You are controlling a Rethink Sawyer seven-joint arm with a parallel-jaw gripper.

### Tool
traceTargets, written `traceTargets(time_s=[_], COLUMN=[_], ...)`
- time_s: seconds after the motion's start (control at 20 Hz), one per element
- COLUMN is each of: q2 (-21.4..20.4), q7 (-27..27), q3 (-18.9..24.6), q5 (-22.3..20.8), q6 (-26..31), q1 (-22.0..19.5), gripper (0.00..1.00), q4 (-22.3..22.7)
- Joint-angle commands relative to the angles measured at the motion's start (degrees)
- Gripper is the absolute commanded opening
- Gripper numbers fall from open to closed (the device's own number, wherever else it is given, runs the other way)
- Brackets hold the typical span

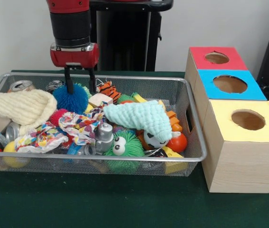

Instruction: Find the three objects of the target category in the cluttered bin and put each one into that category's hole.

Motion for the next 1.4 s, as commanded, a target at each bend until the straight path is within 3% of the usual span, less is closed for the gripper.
traceTargets(time_s=[0.05, 0.45, 1.4], q2=[3.05, 6.47, 13.75], q7=[-10.85, -9.68, -1.32], q3=[4.82, 3.72, -2.84], q5=[-2.30, -5.12, -13.64], q6=[6.66, 3.92, -5.63], q1=[-1.16, -0.51, 4.49], gripper=[1.00, 1.00, 1.00], q4=[-4.75, -6.93, -12.04])
